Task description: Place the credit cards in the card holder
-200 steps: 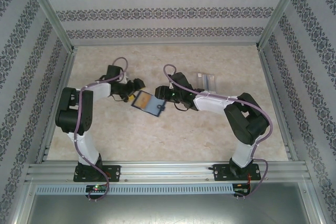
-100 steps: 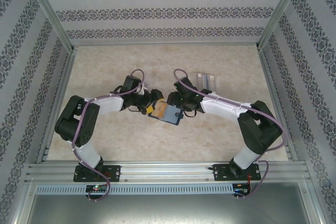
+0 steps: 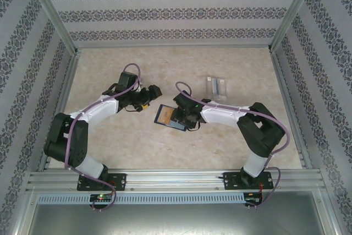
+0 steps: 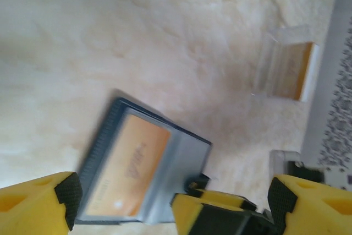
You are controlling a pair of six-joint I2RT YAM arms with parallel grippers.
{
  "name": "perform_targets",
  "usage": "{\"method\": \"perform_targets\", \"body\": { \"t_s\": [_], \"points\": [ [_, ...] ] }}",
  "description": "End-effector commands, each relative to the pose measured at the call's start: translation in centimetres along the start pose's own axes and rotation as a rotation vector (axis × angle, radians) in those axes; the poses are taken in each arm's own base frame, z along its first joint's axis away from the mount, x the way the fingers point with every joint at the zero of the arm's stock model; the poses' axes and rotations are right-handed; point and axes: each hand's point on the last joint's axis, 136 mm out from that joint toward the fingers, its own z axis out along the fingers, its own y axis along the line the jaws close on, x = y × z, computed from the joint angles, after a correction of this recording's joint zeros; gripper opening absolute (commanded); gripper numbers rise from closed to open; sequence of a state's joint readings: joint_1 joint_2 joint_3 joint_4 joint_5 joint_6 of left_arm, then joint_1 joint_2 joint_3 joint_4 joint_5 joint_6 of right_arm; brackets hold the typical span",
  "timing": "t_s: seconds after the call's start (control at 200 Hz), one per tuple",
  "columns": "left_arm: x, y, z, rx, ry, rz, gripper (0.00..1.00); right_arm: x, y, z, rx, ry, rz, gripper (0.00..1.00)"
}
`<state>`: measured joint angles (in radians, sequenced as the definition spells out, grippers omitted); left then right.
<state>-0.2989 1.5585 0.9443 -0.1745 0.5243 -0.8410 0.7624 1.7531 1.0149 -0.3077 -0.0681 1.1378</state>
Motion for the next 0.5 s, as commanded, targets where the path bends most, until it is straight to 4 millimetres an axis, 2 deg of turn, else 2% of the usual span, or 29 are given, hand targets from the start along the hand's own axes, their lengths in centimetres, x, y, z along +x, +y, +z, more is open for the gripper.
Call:
{"method": "perform_targets", "body": {
  "t_s": [0.0,0.185,0.345,0.495],
  "points": [
    [0.5,3.4,1.6,-0.113,0.034,0.052,0.89,-0.4,2.1,0.1,-0.049,-0.013,0.016,0.54],
    [1.0,3.5,3.5,-0.049,0.07,0.055,0.87,0.0,2.1,0.7,-0.04,0.005,0.01,0.54],
    [1.8,4.1,4.1,-0.029,0.088,0.035,0.86,-0.3,2.4,0.6,-0.042,-0.006,0.002,0.53],
    [2.7,4.3,4.7,0.006,0.111,0.004,0.84,-0.2,1.7,0.7,-0.007,-0.015,0.004,0.53]
  ]
}}
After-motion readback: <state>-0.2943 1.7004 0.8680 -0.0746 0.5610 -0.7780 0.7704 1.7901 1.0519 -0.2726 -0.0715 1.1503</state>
